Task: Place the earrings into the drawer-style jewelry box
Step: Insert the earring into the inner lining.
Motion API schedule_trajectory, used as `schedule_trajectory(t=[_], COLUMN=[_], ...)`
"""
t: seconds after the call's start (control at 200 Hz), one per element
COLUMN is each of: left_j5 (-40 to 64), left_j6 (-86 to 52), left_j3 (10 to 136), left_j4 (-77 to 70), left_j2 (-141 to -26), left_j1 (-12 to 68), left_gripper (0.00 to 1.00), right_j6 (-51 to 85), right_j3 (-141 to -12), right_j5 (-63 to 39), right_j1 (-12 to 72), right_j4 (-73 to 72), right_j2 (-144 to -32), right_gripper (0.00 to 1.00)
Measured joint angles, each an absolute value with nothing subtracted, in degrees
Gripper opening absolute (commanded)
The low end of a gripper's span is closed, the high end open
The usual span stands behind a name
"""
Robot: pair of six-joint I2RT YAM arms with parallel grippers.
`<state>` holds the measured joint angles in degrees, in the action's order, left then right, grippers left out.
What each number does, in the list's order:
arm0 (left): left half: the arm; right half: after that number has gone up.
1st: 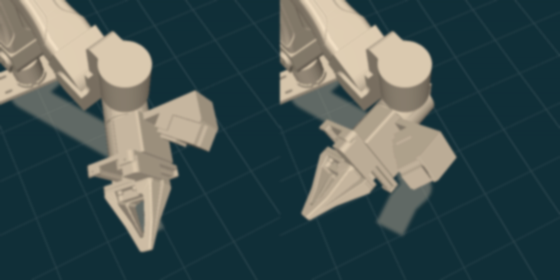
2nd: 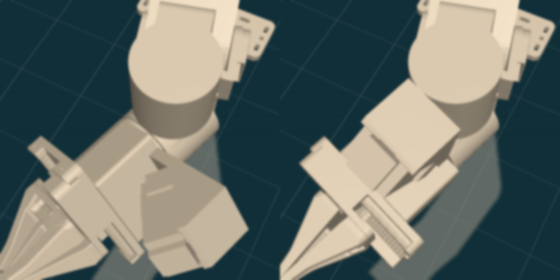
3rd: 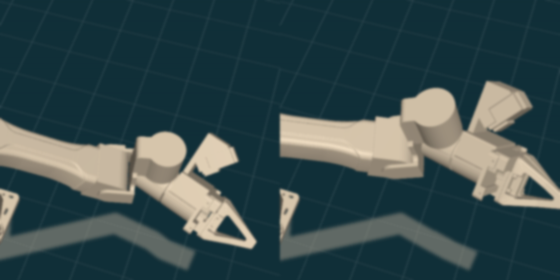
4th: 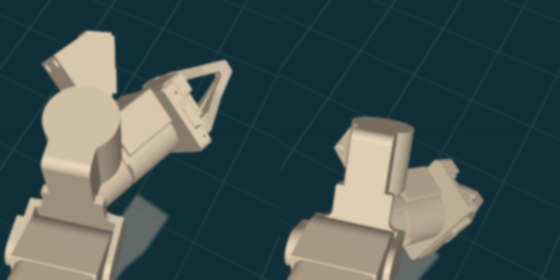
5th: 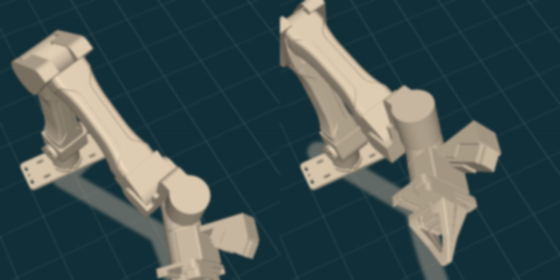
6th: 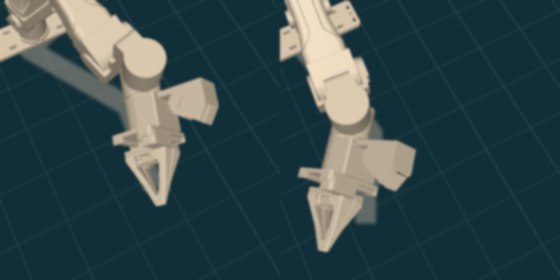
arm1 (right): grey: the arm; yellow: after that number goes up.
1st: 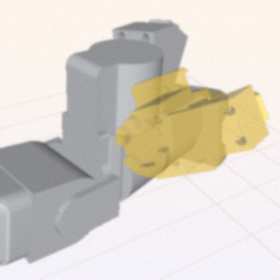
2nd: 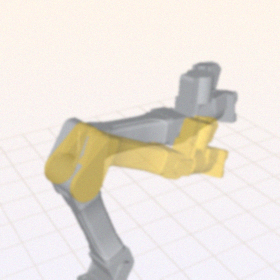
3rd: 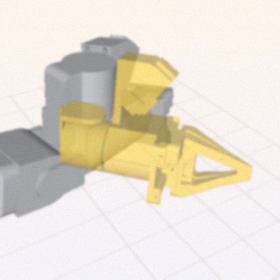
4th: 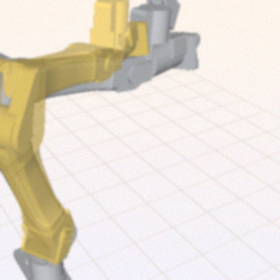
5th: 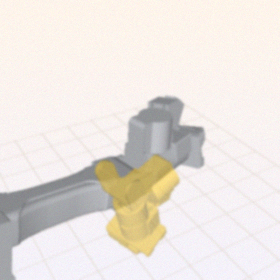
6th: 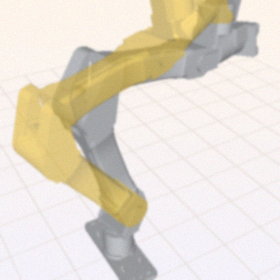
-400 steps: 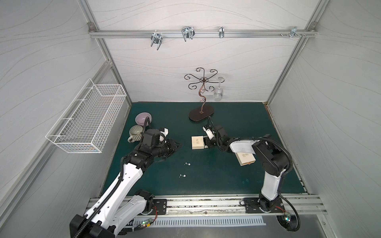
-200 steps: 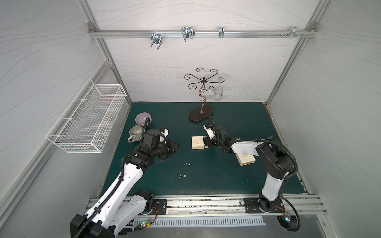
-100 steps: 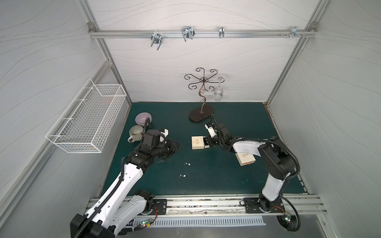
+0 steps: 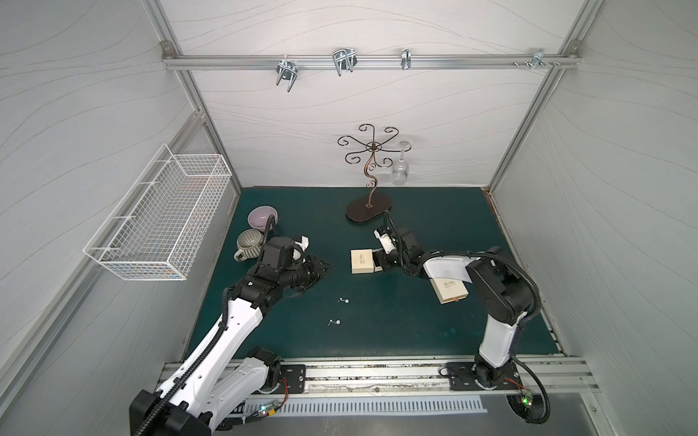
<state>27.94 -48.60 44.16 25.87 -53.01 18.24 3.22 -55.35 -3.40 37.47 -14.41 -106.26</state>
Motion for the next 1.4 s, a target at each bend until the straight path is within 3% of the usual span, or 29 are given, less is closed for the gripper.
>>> schedule_trajectory(t=[1.401], left_j5=[27.9], left_j6=[-48.6], left_j3=[42.9], left_j4=[25.4], left_j2=[-53.2], left_j1=[18.2], left_gripper=[0.3], right_j6=[3.3], right_j3=[-58.0], right_j5=[-4.0], right_j1=[36.7], right_j4=[-13.7], right_j2=[-107.2], right_gripper=[0.17])
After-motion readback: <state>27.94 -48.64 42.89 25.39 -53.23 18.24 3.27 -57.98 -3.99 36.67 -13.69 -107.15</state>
